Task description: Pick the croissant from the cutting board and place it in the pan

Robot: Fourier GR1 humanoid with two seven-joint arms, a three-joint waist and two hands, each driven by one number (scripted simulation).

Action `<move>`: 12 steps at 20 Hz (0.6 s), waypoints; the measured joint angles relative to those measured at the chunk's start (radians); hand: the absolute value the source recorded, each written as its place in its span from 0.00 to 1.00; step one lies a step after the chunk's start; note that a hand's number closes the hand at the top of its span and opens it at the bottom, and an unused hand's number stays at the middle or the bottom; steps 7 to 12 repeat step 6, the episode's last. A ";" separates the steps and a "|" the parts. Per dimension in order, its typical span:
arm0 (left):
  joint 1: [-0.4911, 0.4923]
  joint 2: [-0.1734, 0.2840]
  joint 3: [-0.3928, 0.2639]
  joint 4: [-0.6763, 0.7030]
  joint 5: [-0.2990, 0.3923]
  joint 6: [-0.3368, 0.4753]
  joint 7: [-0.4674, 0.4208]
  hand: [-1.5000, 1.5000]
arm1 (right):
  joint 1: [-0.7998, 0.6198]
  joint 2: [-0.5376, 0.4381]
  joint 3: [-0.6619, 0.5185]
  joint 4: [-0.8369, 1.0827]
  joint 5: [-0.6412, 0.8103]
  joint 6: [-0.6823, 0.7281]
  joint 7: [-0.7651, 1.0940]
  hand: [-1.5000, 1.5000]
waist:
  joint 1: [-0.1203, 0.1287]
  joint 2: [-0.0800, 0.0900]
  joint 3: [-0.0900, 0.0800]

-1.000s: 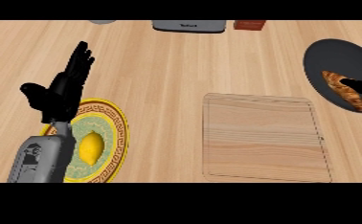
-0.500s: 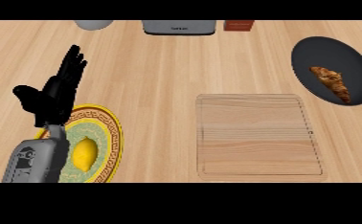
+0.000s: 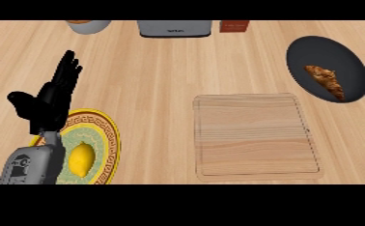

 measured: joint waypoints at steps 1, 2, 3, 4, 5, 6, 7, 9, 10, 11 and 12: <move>0.000 -0.003 -0.001 -0.003 -0.001 0.003 0.003 0.50 | 0.020 0.005 0.003 -0.031 -0.014 0.014 0.012 0.00 | -0.001 -0.001 0.000; -0.010 0.006 0.006 -0.009 0.005 -0.002 0.017 0.50 | 0.039 0.017 0.008 -0.060 -0.027 0.025 0.024 0.00 | -0.002 -0.001 -0.001; -0.001 -0.001 -0.001 -0.021 -0.001 0.004 0.020 0.50 | 0.061 0.021 0.013 -0.091 -0.040 0.039 0.039 0.00 | -0.002 -0.001 -0.001; 0.008 -0.003 -0.002 -0.023 -0.003 0.005 0.014 0.50 | 0.086 0.039 0.018 -0.130 -0.050 0.046 0.050 0.00 | -0.003 -0.002 -0.001; 0.000 0.001 0.001 -0.024 -0.001 0.002 0.021 0.50 | 0.108 0.059 0.025 -0.174 -0.059 0.047 0.065 0.00 | -0.004 -0.002 -0.001; 0.015 -0.006 -0.005 -0.035 -0.002 0.004 0.017 0.50 | 0.123 0.069 0.033 -0.216 -0.065 0.047 0.088 0.00 | -0.003 -0.002 -0.001; 0.015 -0.006 -0.005 -0.035 -0.002 0.004 0.017 0.50 | 0.123 0.069 0.033 -0.216 -0.065 0.047 0.088 0.00 | -0.003 -0.002 -0.001; 0.015 -0.006 -0.005 -0.035 -0.002 0.004 0.017 0.50 | 0.123 0.069 0.033 -0.216 -0.065 0.047 0.088 0.00 | -0.003 -0.002 -0.001; 0.015 -0.006 -0.005 -0.035 -0.002 0.004 0.017 0.50 | 0.123 0.069 0.033 -0.216 -0.065 0.047 0.088 0.00 | -0.003 -0.002 -0.001; 0.015 -0.006 -0.005 -0.035 -0.002 0.004 0.017 0.50 | 0.123 0.069 0.033 -0.216 -0.065 0.047 0.088 0.00 | -0.003 -0.002 -0.001; 0.015 -0.006 -0.005 -0.035 -0.002 0.004 0.017 0.50 | 0.123 0.069 0.033 -0.216 -0.065 0.047 0.088 0.00 | -0.003 -0.002 -0.001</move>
